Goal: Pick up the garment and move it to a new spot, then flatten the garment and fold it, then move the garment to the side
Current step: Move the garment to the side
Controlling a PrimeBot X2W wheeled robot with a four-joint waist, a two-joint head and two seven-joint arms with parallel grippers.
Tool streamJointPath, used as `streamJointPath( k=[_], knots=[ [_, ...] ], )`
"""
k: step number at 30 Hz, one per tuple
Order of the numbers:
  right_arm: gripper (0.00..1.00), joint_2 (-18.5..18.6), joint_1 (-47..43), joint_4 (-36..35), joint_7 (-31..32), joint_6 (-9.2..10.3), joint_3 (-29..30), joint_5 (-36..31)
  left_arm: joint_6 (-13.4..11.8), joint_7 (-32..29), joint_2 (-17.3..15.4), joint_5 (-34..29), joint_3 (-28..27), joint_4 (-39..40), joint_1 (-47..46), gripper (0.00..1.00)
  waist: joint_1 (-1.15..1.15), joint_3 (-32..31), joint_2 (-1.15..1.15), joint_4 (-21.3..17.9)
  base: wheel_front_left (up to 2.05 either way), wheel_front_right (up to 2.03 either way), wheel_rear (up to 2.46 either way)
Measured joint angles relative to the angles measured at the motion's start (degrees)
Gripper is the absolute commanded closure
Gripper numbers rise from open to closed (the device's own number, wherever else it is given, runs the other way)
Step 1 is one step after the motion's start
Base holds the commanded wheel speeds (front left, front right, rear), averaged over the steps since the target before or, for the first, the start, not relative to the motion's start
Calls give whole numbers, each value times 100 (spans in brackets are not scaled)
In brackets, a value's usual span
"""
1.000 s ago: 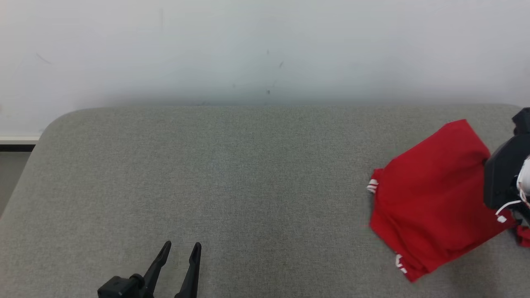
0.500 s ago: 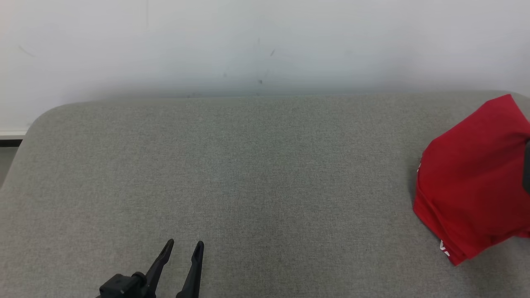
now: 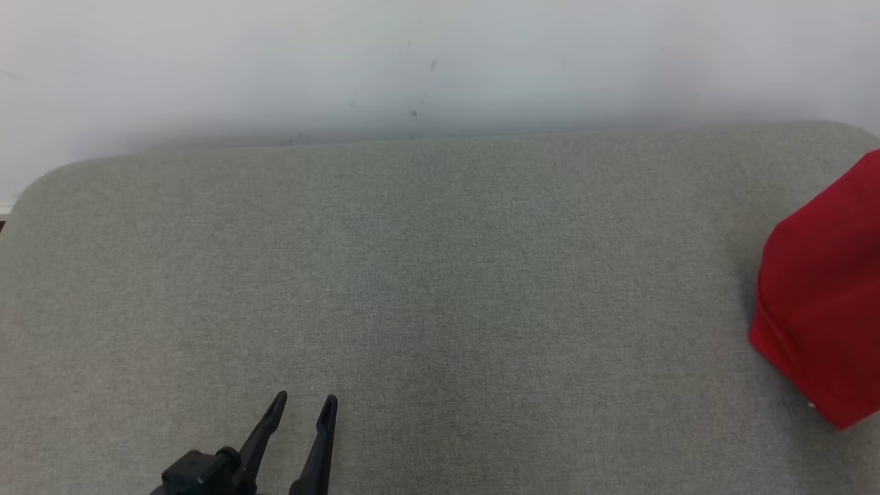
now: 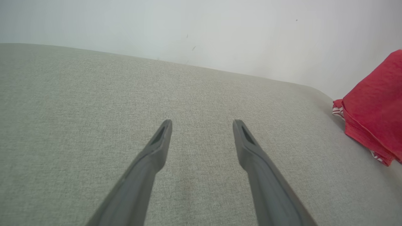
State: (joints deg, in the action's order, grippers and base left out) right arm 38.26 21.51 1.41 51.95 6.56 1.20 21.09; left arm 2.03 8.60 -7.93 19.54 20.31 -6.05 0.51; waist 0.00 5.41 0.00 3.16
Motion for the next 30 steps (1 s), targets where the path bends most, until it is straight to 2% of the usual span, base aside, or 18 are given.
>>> streamJointPath(
  k=[9,16,17,18,19,20,21,30],
  knots=[
    [100,211,-89,-188,0,7,91,-229,2,-58,-11,-27,65,60,-162,0,0,242,0,-108,0,0,0],
    [100,238,-219,-319,-8,24,14,-624,11,-138,-16,-38,108,103,-252,0,0,435,0,-196,0,0,0],
    [89,240,-217,-328,-10,25,5,-684,34,-153,-15,-45,116,103,-287,0,0,463,0,-208,0,0,0],
    [87,238,-216,-327,-12,25,1,-736,56,-153,-15,-48,123,104,-340,0,0,489,0,-220,0,0,0],
    [70,238,-217,-321,-42,25,-4,-783,56,-157,-15,-62,129,104,-387,0,0,512,0,-231,0,0,0],
    [28,238,-216,-319,-98,26,-4,-833,57,-160,-15,-78,142,98,-435,0,0,533,0,-240,0,0,0],
    [0,232,-212,-318,-132,32,-4,-866,59,-177,-12,-83,152,98,-466,0,1,549,0,-248,0,0,0],
    [0,94,-176,-313,-469,51,-10,-1149,103,-235,-36,-85,213,12,-480,0,0,525,0,-255,0,0,0]
  ],
)
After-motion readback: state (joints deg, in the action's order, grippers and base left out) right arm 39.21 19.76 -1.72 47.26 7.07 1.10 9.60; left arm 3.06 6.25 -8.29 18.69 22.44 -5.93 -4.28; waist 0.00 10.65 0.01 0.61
